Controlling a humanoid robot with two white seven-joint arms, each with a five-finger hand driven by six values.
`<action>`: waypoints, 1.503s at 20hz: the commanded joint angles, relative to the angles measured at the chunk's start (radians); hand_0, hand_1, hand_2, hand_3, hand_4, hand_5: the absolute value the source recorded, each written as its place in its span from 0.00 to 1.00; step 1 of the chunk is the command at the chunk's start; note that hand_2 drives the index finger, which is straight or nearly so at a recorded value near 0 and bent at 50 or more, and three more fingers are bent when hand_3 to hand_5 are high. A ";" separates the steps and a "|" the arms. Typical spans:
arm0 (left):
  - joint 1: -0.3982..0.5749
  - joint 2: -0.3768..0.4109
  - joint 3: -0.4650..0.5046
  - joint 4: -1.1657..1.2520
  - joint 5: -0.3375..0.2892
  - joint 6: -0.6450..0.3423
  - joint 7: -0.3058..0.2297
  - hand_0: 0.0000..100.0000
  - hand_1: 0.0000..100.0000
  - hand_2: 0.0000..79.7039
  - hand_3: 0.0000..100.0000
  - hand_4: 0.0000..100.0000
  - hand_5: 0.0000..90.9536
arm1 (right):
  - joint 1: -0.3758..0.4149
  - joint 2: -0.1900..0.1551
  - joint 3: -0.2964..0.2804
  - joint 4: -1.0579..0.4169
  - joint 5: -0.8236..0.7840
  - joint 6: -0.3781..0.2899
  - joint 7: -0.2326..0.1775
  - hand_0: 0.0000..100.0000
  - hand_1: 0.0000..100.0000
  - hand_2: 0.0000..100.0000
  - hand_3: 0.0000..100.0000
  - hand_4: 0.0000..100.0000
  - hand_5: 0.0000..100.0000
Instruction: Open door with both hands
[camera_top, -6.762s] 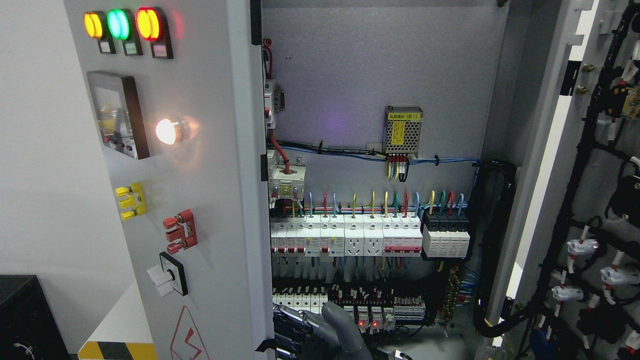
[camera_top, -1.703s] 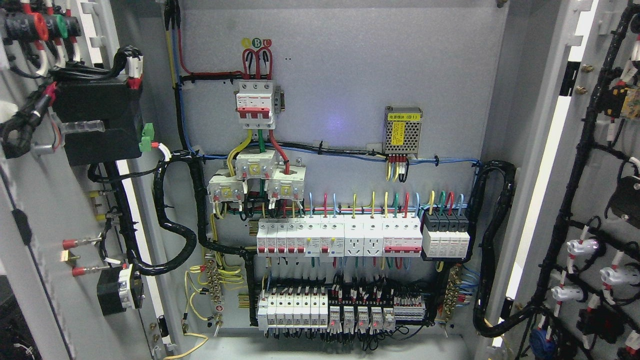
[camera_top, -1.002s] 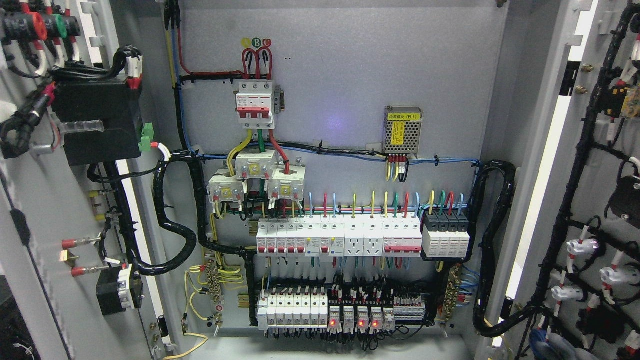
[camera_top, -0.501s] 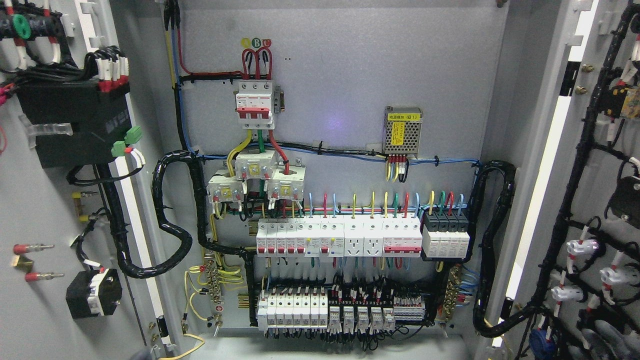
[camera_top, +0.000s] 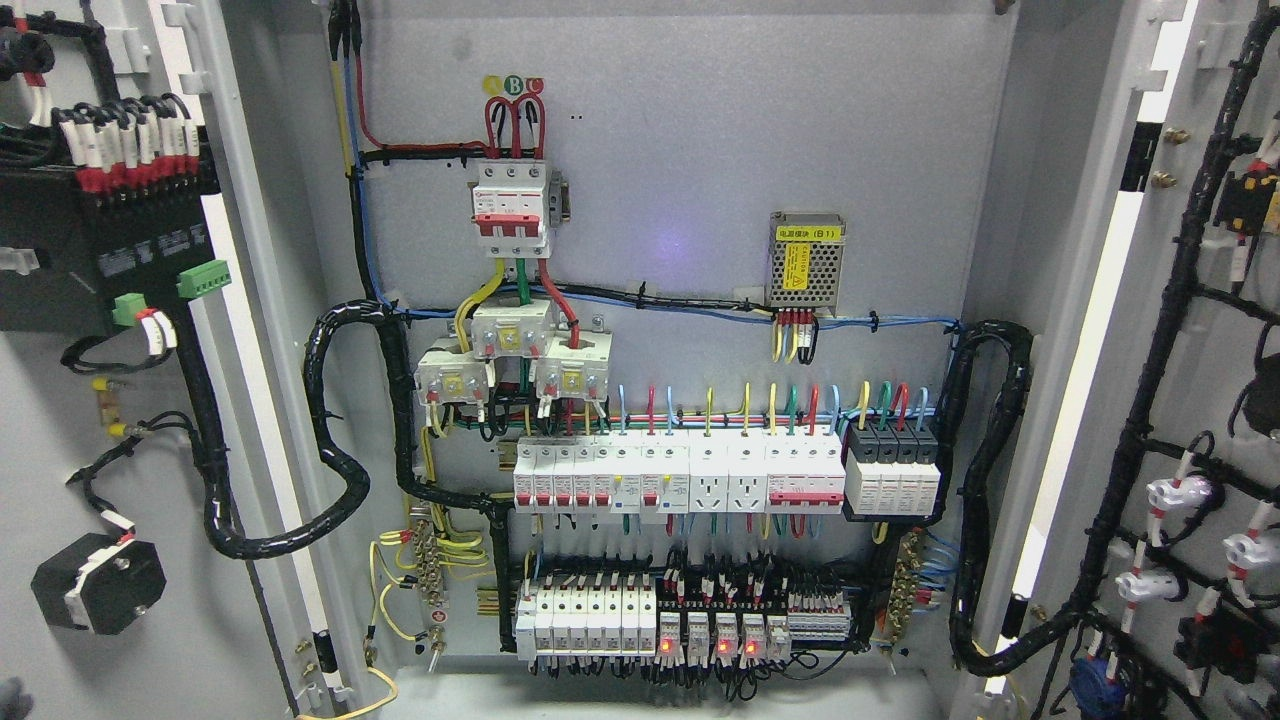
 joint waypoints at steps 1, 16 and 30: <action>-0.082 0.230 0.182 0.365 0.071 -0.803 0.000 0.00 0.00 0.00 0.00 0.00 0.00 | 0.002 -0.001 -0.101 0.071 -0.032 -0.003 0.000 0.00 0.00 0.00 0.00 0.00 0.00; -0.399 0.375 0.042 0.753 0.067 -0.803 0.000 0.00 0.00 0.00 0.00 0.00 0.00 | 0.044 0.003 -0.167 0.132 -0.103 -0.003 0.002 0.00 0.00 0.00 0.00 0.00 0.00; -0.078 0.249 -0.118 -0.002 0.120 -0.803 0.002 0.00 0.00 0.00 0.00 0.00 0.00 | 0.148 -0.015 0.040 -0.076 -0.095 -0.010 0.008 0.00 0.00 0.00 0.00 0.00 0.00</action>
